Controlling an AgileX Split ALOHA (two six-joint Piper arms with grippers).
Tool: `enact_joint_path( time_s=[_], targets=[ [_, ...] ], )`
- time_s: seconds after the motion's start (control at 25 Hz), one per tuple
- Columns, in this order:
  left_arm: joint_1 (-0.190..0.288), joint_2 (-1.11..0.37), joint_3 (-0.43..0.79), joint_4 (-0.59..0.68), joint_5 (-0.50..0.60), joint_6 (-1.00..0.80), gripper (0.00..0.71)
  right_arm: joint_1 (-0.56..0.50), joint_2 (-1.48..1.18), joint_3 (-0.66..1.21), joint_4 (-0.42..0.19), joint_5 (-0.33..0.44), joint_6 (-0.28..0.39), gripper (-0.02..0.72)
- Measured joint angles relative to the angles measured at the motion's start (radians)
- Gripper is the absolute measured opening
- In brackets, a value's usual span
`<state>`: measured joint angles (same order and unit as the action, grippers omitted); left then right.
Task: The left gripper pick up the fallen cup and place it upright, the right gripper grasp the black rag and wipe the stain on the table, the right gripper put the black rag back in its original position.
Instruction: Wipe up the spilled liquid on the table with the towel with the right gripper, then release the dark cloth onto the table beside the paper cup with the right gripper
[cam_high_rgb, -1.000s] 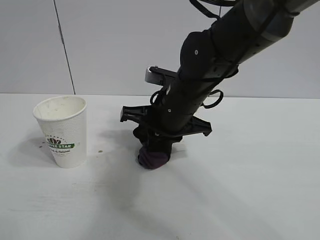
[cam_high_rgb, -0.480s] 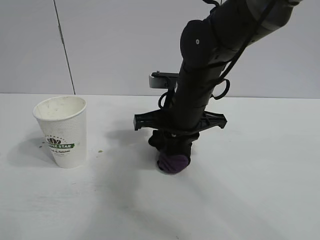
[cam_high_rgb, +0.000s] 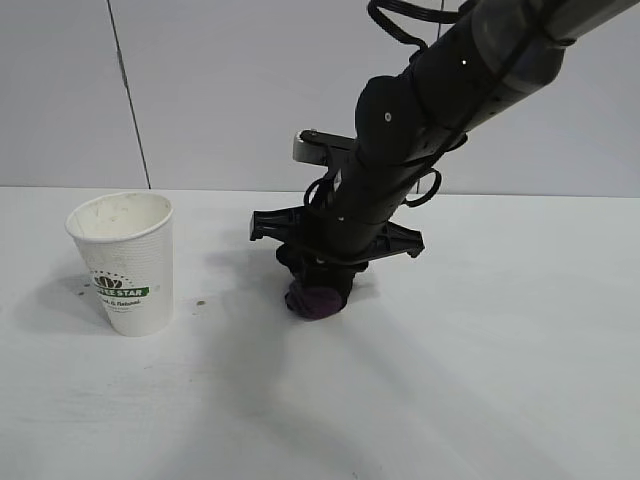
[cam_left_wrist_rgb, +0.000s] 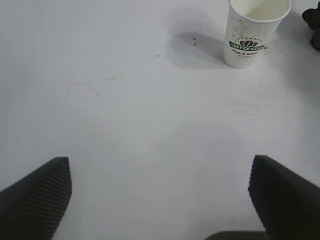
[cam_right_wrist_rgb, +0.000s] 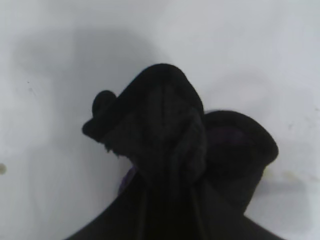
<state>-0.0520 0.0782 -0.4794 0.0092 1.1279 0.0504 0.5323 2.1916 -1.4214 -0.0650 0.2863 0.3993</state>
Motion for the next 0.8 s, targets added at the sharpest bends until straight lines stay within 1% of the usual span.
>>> enact_joint_path(
  time_s=[0.12, 0.2, 0.28, 0.36, 0.44, 0.52, 0.6, 0.68, 0.76, 0.8],
  targets=[
    [0.0, 0.0, 0.0, 0.0, 0.0, 0.0, 0.694, -0.019, 0.0, -0.001, -0.017, 0.004, 0.0, 0.097],
    [0.0, 0.0, 0.0, 0.0, 0.0, 0.0, 0.694, -0.048, -0.003, -0.004, -0.046, 0.038, 0.001, 0.097],
    [0.0, 0.0, 0.0, 0.0, 0.0, 0.0, 0.694, -0.081, -0.014, -0.005, -0.091, 0.097, 0.001, 0.097],
    [0.0, 0.0, 0.0, 0.0, 0.0, 0.0, 0.694, -0.116, -0.035, -0.005, -0.149, 0.187, 0.001, 0.097],
    [0.0, 0.0, 0.0, 0.0, 0.0, 0.0, 0.694, -0.149, -0.056, -0.005, -0.192, 0.278, -0.004, 0.097],
    [0.0, 0.0, 0.0, 0.0, 0.0, 0.0, 0.694, -0.171, -0.082, -0.004, -0.212, 0.375, -0.026, 0.097],
    [0.0, 0.0, 0.0, 0.0, 0.0, 0.0, 0.694, -0.179, -0.105, -0.004, -0.207, 0.461, -0.079, 0.097],
    [0.0, 0.0, 0.0, 0.0, 0.0, 0.0, 0.694, -0.179, -0.12, -0.004, -0.164, 0.542, -0.145, 0.097],
    [0.0, 0.0, 0.0, 0.0, 0.0, 0.0, 0.694, -0.179, -0.121, -0.004, -0.08, 0.584, -0.218, 0.097],
    [0.0, 0.0, 0.0, 0.0, 0.0, 0.0, 0.694, -0.179, -0.121, -0.004, -0.036, 0.586, -0.242, 0.097]
  ],
)
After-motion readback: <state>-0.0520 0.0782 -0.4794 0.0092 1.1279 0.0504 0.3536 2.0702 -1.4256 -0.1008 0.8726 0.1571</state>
